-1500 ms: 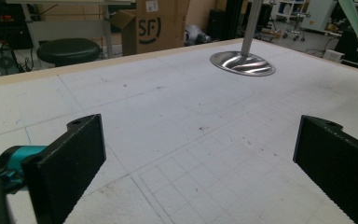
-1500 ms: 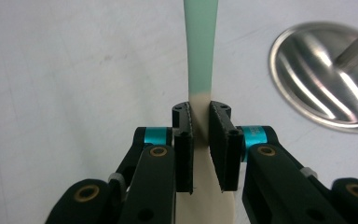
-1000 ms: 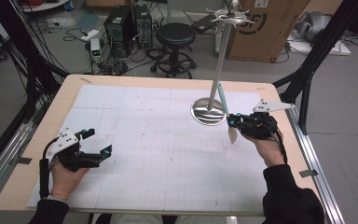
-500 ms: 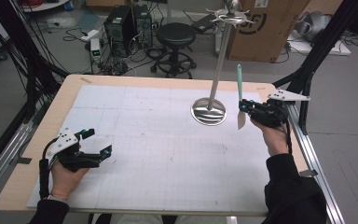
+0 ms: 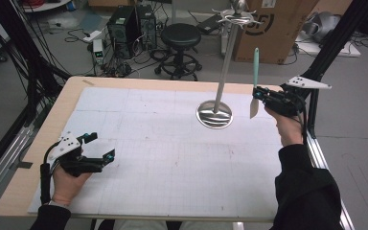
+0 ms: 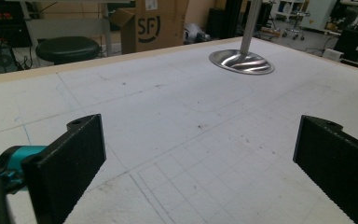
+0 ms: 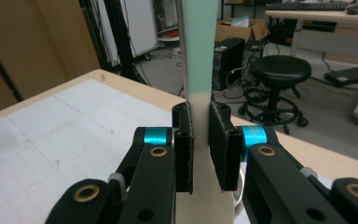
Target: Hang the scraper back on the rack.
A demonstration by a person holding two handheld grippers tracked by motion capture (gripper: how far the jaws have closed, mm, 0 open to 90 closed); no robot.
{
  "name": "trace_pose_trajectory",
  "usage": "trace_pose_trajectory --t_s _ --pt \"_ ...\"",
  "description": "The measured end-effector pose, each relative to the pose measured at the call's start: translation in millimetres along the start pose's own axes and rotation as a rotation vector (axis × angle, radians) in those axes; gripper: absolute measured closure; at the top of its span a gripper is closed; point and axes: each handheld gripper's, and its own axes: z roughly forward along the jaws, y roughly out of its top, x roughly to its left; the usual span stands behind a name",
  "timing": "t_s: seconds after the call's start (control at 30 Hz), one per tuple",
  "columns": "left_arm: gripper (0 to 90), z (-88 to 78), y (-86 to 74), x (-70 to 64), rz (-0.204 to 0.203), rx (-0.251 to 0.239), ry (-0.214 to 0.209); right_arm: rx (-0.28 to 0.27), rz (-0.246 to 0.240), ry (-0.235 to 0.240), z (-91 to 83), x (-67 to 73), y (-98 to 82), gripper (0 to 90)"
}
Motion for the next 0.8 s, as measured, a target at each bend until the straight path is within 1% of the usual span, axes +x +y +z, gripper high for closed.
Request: trace_pose_trajectory --t_s 0.17,0.3,0.47,0.6,0.7,0.73,0.8 --pt "2.8 -0.6 -0.4 0.2 -0.002 -0.002 0.002 -0.014 -0.010 -0.008 -0.8 -1.8 12.7 80.3" --pt "2.8 -0.9 -0.9 0.1 0.005 0.005 0.008 0.012 -0.047 -0.044 0.9 -2.7 19.5 80.3" --pt "2.8 -1.3 -1.1 0.7 0.001 0.000 0.010 -0.003 -0.045 -0.046 -0.6 -4.9 25.9 80.3" --pt "2.8 -1.4 -1.2 0.2 0.000 0.001 0.001 -0.009 -0.048 -0.047 -0.6 -5.3 31.0 80.3" --pt "2.8 -1.5 -1.1 -1.0 0.016 -0.006 -0.017 0.006 -0.065 -0.065 -0.4 -3.1 37.1 80.3" --pt "2.8 -1.2 -1.2 -1.6 0.019 -0.007 -0.017 0.002 -0.072 -0.064 -0.7 -3.1 39.2 80.3" --pt "2.8 -1.3 -1.4 -1.5 0.020 -0.002 -0.018 -0.007 -0.070 -0.068 -1.5 -2.4 42.7 80.4"
